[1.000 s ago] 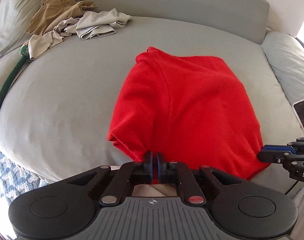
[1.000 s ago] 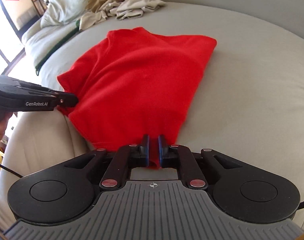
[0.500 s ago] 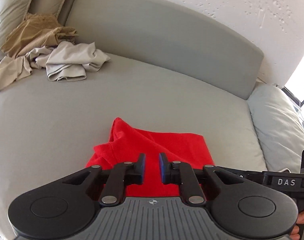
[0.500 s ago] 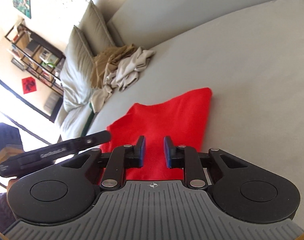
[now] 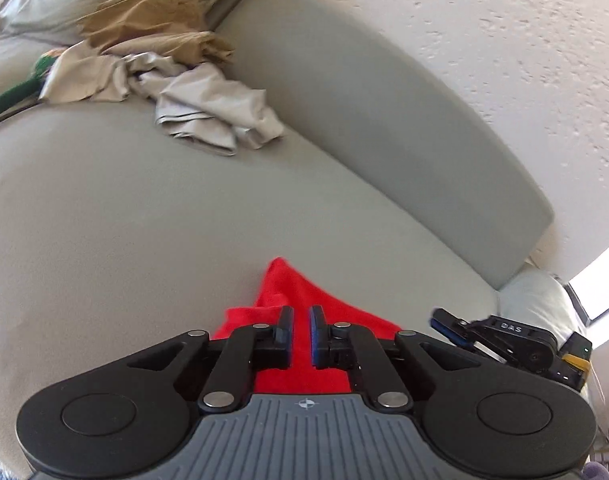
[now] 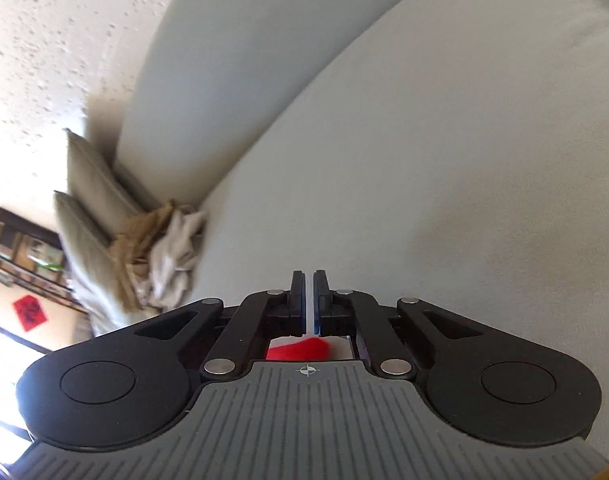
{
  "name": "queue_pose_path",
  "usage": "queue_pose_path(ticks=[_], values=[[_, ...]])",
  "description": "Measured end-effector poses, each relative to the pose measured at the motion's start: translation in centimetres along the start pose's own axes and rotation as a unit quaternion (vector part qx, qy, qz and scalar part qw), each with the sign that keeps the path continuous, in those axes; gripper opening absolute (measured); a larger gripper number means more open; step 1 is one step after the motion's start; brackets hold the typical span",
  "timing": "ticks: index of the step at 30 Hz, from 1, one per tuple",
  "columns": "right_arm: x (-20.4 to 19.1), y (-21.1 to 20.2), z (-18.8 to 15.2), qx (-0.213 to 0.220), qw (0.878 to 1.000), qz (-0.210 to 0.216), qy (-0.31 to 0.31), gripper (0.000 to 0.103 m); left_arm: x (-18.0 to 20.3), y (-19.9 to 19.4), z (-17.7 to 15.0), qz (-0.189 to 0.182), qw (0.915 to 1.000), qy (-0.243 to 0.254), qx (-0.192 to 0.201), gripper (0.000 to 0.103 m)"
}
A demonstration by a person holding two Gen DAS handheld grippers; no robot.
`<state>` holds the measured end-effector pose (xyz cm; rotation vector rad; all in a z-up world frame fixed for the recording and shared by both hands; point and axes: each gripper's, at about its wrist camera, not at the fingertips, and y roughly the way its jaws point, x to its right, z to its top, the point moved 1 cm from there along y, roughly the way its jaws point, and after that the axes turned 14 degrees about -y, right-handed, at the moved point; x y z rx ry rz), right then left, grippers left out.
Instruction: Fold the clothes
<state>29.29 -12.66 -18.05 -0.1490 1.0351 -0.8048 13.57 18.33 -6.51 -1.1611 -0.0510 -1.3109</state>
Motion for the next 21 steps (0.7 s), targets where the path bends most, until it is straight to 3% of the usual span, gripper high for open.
queue_pose_path(ticks=[4,6,7,10,11,12,13,17,21], values=[[-4.0,3.9,-1.8,-0.104,0.989,0.097,-0.049,0.006,0.6,3.4,-1.1,0.045,0.998,0.036,-0.026,0.007],[-5.3,7.1,-3.4,-0.166,0.977,0.122,-0.06,0.006,-0.9,4.2,-1.6,0.072,0.9967,0.023,-0.032,0.003],[-5.3,8.2,-4.0,-0.172,0.978,0.095,-0.073,0.0,-1.8,4.1,-1.8,0.077,0.9965,0.012,-0.032,0.008],[-4.3,7.2,-2.8,-0.062,0.996,-0.019,-0.067,0.0,-2.8,1.9,-1.4,0.059,0.9977,-0.026,-0.021,0.008],[-3.6,5.9,-2.0,-0.017,0.996,-0.069,-0.052,0.009,-2.6,1.0,-1.4,0.059,0.998,-0.018,-0.015,0.008],[-2.9,4.4,-1.1,0.029,0.992,-0.121,-0.034,0.012,-2.4,0.0,-1.5,0.057,0.9983,-0.004,-0.01,0.007],[-2.2,3.2,-0.3,0.042,0.99,-0.135,-0.023,0.012,-2.1,-1.0,-1.7,0.051,0.9986,0.008,-0.007,0.008],[-2.4,-1.1,-0.2,0.0,0.996,-0.088,-0.025,0.012,-1.6,-4.3,-3.4,0.038,0.9984,0.039,-0.012,0.01],[-7.3,-4.3,-3.3,-0.065,0.985,-0.06,-0.148,0.013,0.0,-5.8,-5.7,0.071,0.993,0.094,-0.004,0.023]])
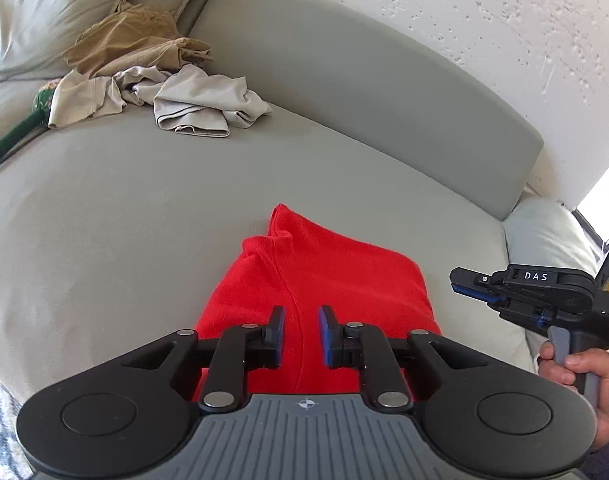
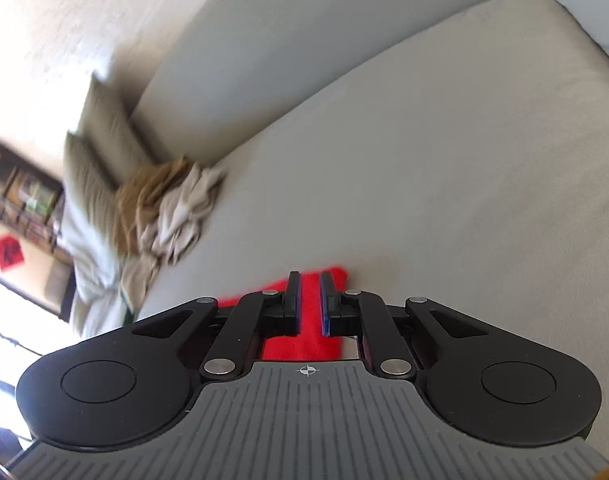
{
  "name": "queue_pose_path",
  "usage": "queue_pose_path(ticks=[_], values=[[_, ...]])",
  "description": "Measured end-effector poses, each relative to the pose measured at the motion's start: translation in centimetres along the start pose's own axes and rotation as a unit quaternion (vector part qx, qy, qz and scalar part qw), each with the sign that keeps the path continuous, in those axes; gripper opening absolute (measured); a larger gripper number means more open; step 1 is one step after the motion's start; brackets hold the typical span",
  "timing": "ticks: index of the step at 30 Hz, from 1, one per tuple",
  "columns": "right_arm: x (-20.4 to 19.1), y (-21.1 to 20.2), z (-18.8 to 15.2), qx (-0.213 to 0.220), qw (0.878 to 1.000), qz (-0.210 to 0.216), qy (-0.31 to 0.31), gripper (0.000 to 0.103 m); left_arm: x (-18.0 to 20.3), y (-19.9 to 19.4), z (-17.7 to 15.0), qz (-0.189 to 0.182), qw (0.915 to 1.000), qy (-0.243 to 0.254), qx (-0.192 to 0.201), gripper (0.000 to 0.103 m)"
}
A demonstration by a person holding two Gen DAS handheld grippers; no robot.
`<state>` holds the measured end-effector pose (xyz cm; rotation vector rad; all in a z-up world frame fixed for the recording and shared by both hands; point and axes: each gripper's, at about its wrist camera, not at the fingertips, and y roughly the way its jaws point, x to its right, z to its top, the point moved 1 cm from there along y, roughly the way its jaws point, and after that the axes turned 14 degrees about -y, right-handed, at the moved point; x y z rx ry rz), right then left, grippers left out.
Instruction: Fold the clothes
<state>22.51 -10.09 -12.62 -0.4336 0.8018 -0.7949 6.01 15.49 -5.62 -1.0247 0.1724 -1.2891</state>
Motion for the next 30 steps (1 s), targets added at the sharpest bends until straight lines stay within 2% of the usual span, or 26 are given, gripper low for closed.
queue_pose_path(ticks=[2,5,7,8,9,11,13,17,23,24,27,30], values=[[-3.9,0.1,-1.2,-0.029,0.996,-0.002,-0.081,0.013,1.0,0.0,-0.9,0.025,0.9995,0.02,0.002,0.027],[-9.1,1.4,-1.9,-0.049,0.983,-0.031,-0.176,0.015,1.8,0.7,-1.7,0.069,0.9969,0.037,-0.011,0.028],[-11.4,1.8,-2.8,-0.052,0.973,-0.048,-0.218,0.025,1.7,1.8,-2.1,0.084,0.9953,0.04,-0.027,0.029],[-12.2,2.0,-3.5,-0.052,0.968,-0.059,-0.238,0.042,1.4,2.2,-2.4,0.092,0.9944,0.038,-0.037,0.029],[-12.0,1.7,-4.5,-0.064,0.961,-0.073,-0.258,0.053,1.2,2.7,-2.8,0.099,0.9932,0.035,-0.049,0.029],[-11.5,1.3,-6.2,-0.082,0.951,-0.095,-0.282,0.053,1.0,2.6,-3.6,0.104,0.9925,0.043,-0.047,0.03],[-10.6,-0.8,-7.2,-0.082,0.951,-0.102,-0.282,0.053,1.0,2.3,-4.1,0.108,0.9915,0.056,-0.047,0.03],[-9.5,-3.5,-7.9,-0.103,0.955,-0.096,-0.26,0.053,0.5,1.7,-4.6,0.107,0.9917,0.049,-0.051,0.03],[-10.6,-6.3,-10.4,-0.129,0.936,-0.107,-0.308,0.055,0.0,0.8,-6.0,0.108,0.9903,0.058,-0.066,0.032],[-10.4,-6.6,-10.7,-0.142,0.937,-0.106,-0.3,0.055,-0.1,0.6,-6.3,0.108,0.99,0.061,-0.068,0.033],[-8.6,-8.1,-11.4,-0.161,0.954,-0.086,-0.239,0.055,-0.1,-0.1,-6.7,0.109,0.9895,0.066,-0.068,0.033],[-7.6,-9.6,-11.2,-0.171,0.96,-0.087,-0.205,0.055,0.0,-1.5,-6.8,0.114,0.9881,0.07,-0.076,0.033]])
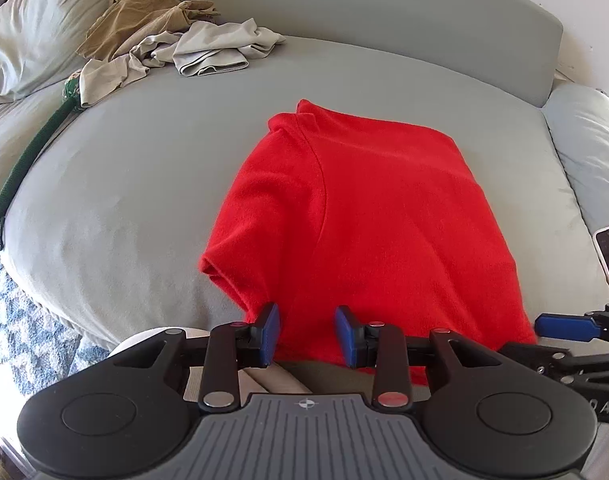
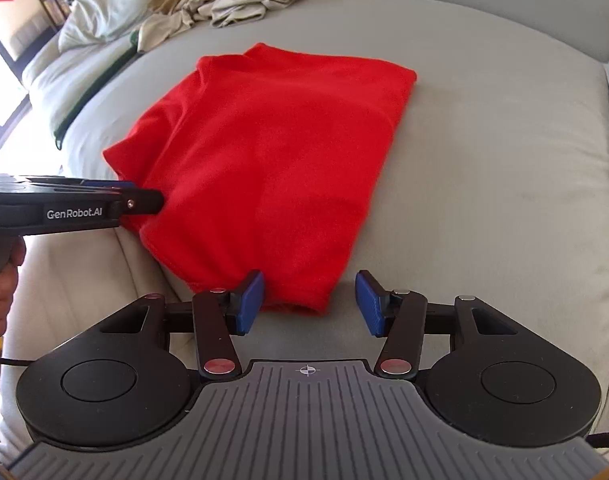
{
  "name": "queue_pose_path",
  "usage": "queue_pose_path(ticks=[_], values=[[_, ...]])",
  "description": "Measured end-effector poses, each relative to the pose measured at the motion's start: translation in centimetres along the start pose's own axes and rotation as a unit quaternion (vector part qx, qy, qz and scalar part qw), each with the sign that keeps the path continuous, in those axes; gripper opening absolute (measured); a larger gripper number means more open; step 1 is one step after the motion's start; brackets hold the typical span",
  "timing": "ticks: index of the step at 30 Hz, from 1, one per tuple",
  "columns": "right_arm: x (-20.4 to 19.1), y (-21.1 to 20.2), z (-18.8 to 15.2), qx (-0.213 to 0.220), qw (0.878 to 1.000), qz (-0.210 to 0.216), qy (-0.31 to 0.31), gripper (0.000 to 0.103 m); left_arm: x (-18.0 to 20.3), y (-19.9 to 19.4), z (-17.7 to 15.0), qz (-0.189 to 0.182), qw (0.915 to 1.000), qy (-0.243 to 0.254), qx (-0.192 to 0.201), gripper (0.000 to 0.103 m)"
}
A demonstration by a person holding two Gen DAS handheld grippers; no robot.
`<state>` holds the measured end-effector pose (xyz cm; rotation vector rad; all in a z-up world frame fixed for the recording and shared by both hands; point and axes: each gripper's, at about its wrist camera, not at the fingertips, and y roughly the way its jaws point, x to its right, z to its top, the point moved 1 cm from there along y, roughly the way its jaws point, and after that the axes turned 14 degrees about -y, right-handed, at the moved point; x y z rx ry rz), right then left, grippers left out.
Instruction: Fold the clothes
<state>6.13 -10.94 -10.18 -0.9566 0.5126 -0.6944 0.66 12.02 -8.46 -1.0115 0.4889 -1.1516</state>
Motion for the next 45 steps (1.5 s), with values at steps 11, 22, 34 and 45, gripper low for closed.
queue_pose_path(ticks=[11,22,34,45], values=[[-1.0,-2.5,2.3,0.098,0.993,0.061,0.028,0.004,0.0,-1.9,0.6,-0.148,0.9877,-0.034,0.037,0.023],[-0.9,1.2,-1.7,-0.004,0.993,0.097,0.065,0.01,0.6,1.7,-3.5,-0.029,0.9971,0.049,-0.05,0.013],[4.0,-3.2,-2.9,0.09,0.974,0.129,0.161,0.058,-6.9,-0.7,2.2,-0.159,0.9625,-0.22,-0.003,0.067],[6.5,-0.4,-2.0,0.11,0.937,0.184,0.275,0.062,-5.5,6.4,4.6,-0.179,0.9565,-0.203,-0.11,0.069]])
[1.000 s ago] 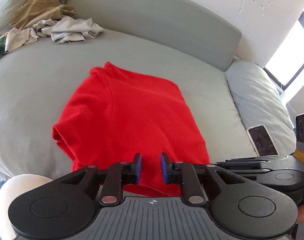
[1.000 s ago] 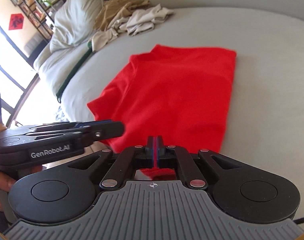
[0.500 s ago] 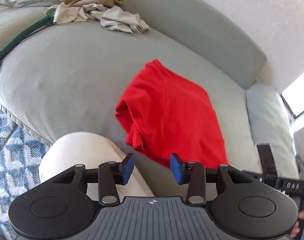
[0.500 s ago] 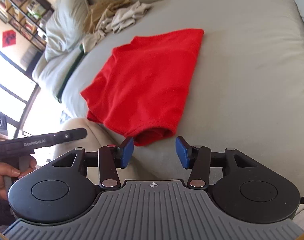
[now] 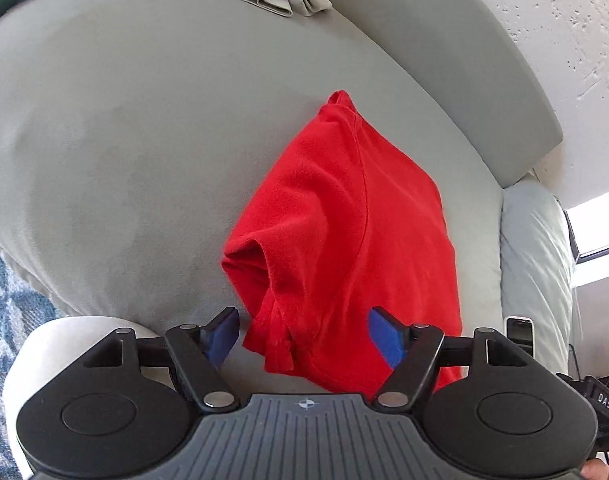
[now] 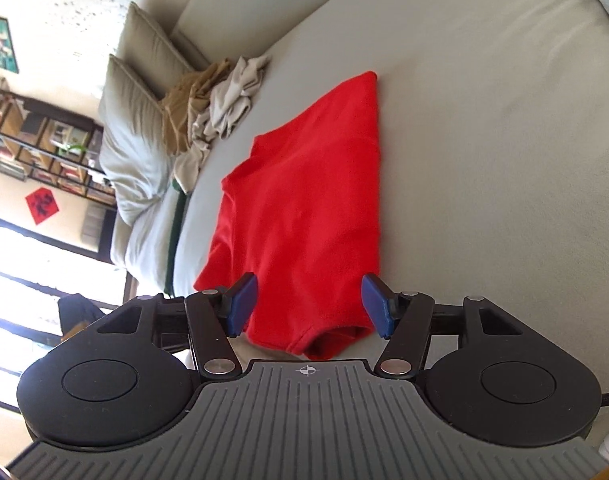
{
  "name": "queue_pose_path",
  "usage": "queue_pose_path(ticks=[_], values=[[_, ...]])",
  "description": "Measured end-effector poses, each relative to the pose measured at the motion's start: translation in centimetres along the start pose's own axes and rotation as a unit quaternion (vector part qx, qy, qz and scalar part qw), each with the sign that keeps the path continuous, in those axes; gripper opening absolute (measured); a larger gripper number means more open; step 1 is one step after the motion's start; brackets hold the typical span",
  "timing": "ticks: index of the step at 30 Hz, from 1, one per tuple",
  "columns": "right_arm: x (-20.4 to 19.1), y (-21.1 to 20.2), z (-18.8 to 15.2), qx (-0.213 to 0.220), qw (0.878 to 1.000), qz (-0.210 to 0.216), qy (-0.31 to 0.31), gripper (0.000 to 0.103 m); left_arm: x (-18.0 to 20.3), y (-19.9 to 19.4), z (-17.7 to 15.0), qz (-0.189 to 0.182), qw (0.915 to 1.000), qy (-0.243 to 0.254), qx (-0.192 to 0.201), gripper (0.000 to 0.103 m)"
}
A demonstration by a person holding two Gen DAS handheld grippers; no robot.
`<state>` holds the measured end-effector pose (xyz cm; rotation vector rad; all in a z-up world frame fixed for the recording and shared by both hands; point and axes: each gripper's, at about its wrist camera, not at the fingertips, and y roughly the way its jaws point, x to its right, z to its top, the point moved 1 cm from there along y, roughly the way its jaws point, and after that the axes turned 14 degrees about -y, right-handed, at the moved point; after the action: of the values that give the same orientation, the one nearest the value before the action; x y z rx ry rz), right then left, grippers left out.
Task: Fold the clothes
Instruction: 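Grasp the folded red shirt with the left gripper and lift it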
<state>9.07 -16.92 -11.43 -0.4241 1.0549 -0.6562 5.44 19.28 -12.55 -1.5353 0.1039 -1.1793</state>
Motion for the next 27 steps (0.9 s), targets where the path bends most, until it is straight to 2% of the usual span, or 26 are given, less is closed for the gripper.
queue_pose_path(ticks=[5,9,13,15,22,27], values=[[1.2,0.6,0.0,0.007,1.0,-0.01,0.02,0.062,0.5,1.5,0.4,-0.01,0.9997,-0.008,-0.023,0.074],[2.3,0.9,0.1,0.02,0.999,-0.011,0.033,0.062,0.8,1.3,0.6,-0.06,0.9973,-0.023,-0.037,0.068],[4.2,1.7,0.5,0.017,0.998,-0.008,0.054,0.061,0.0,1.6,1.3,-0.08,0.9948,-0.047,-0.042,0.065],[5.1,1.9,0.6,0.014,0.998,0.004,0.062,0.052,-0.6,1.7,1.6,-0.093,0.9926,-0.061,-0.049,0.064],[6.9,4.9,3.4,0.005,0.995,0.051,0.08,0.051,2.1,3.0,1.6,-0.075,0.9945,-0.004,-0.073,0.069],[7.3,9.0,6.7,0.0,0.995,0.067,0.08,0.051,2.6,4.0,2.4,-0.09,0.9924,-0.015,-0.082,0.068]])
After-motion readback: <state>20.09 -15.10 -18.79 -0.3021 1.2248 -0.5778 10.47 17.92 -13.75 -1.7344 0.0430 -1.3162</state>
